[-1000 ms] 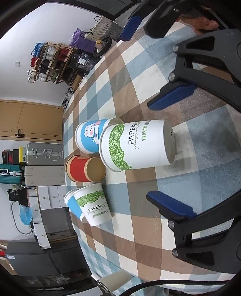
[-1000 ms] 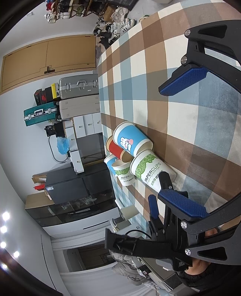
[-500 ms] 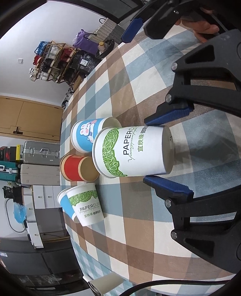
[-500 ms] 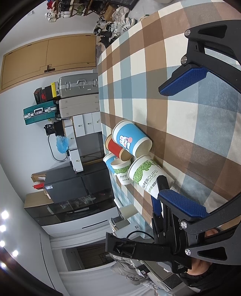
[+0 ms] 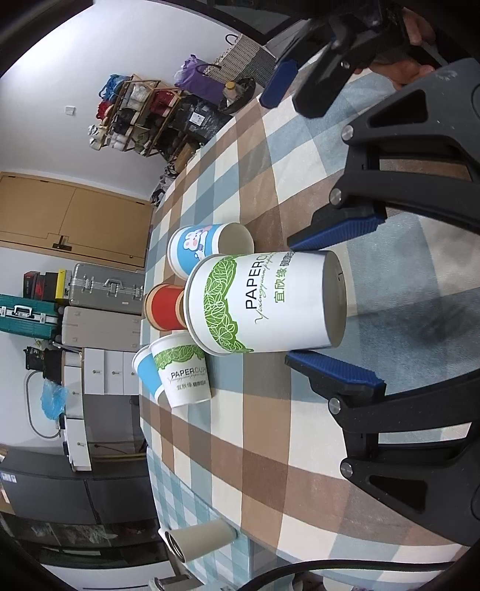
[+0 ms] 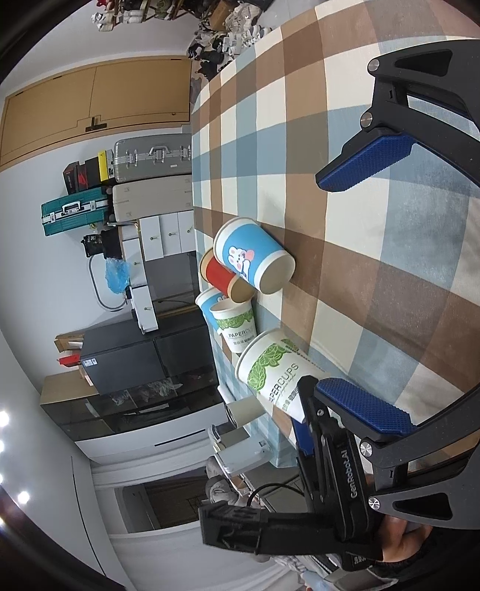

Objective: Flip cup upright
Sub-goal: 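Lift the white leaf-print cup with the left gripper and carry it aside, then lower the cup onto the table and open the left gripper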

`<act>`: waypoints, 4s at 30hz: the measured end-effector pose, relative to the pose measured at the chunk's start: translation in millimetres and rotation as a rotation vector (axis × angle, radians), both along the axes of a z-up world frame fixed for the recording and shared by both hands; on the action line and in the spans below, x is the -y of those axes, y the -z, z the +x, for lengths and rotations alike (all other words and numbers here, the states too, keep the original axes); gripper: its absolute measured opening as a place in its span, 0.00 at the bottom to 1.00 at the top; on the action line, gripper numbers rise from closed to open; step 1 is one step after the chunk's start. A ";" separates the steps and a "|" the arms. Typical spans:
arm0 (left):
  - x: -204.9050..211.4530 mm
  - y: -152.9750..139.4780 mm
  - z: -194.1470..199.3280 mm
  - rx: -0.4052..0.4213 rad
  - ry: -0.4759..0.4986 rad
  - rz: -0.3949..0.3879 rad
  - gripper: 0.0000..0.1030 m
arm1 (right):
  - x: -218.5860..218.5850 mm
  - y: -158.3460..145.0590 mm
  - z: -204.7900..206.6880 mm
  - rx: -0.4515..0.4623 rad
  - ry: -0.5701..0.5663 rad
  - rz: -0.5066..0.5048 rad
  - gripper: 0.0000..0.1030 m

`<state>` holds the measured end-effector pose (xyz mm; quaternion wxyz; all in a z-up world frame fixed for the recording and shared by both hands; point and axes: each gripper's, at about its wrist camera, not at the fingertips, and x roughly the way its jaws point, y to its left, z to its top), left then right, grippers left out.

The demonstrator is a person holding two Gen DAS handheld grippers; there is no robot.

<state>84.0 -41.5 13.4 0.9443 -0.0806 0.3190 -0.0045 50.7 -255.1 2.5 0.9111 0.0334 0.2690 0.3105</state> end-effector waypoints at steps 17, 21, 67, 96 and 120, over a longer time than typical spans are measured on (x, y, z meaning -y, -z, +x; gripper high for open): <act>-10.5 -6.9 -60.4 0.044 -0.035 -0.033 0.51 | -15.1 3.3 -2.0 -0.001 -0.039 -0.017 1.00; -5.0 -0.3 -67.3 0.034 -0.025 -0.040 0.51 | -15.0 3.8 -2.3 -0.003 -0.040 -0.020 1.00; -28.8 10.0 -80.6 0.092 -0.028 -0.116 0.99 | -15.1 4.4 -3.7 -0.016 -0.040 -0.022 1.00; -61.1 19.4 -77.9 0.171 -0.036 0.029 0.99 | -31.3 8.3 -16.0 -0.032 -0.076 -0.036 1.00; -59.8 15.7 -82.4 0.197 -0.046 0.044 0.99 | -41.0 10.0 -2.0 -0.150 -0.088 -0.058 1.00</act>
